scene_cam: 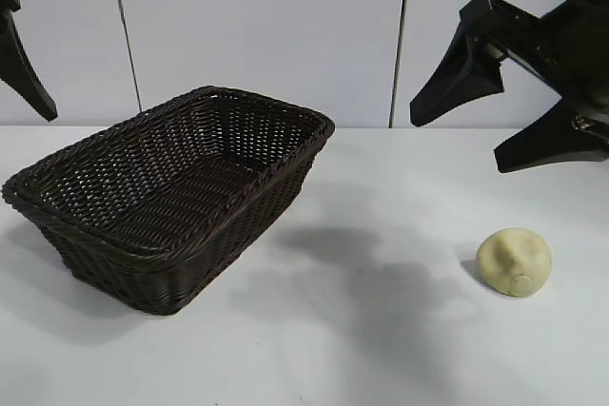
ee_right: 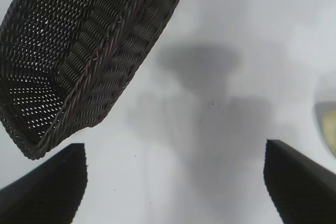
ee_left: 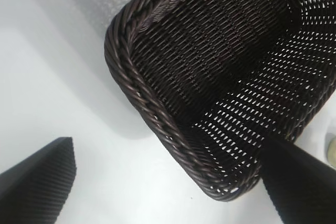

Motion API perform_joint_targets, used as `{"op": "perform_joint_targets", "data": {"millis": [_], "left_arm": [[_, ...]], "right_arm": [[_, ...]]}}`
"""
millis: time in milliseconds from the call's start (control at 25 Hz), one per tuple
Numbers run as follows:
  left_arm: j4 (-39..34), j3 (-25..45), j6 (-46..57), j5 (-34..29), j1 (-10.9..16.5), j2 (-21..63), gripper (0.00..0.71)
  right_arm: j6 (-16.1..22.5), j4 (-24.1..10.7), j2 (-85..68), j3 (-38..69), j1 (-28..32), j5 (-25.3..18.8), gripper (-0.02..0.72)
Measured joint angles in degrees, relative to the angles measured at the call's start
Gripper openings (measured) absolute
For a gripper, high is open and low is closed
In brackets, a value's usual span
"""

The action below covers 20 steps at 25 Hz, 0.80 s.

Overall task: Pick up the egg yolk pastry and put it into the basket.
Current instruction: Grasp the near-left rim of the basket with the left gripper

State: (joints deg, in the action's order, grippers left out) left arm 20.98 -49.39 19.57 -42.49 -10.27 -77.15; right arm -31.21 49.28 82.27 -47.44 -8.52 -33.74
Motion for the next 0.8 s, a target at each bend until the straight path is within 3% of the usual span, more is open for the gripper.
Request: {"op": "perform_joint_targets", "data": {"millis": [160, 320, 520, 800], "left_arm": [[0.12, 0.00, 1.13, -2.08, -4.21, 0.00, 0.687], [-2.97, 0.00, 8.53, 2.28, -8.97, -0.02, 0.686], [-14.08, 0.00, 21.62, 3.82, -9.29, -0.52, 0.685], [-15.46, 0.00, 25.75, 6.44, -9.29, -7.70, 0.685]], "right_arm": [[0.07, 0.00, 0.00, 0.00, 0.00, -0.08, 0.653], [0.07, 0.00, 0.00, 0.00, 0.00, -1.17, 0.653], [0.07, 0.00, 0.00, 0.00, 0.00, -1.16, 0.653], [0.07, 0.00, 0.00, 0.00, 0.00, -1.16, 0.653]]}}
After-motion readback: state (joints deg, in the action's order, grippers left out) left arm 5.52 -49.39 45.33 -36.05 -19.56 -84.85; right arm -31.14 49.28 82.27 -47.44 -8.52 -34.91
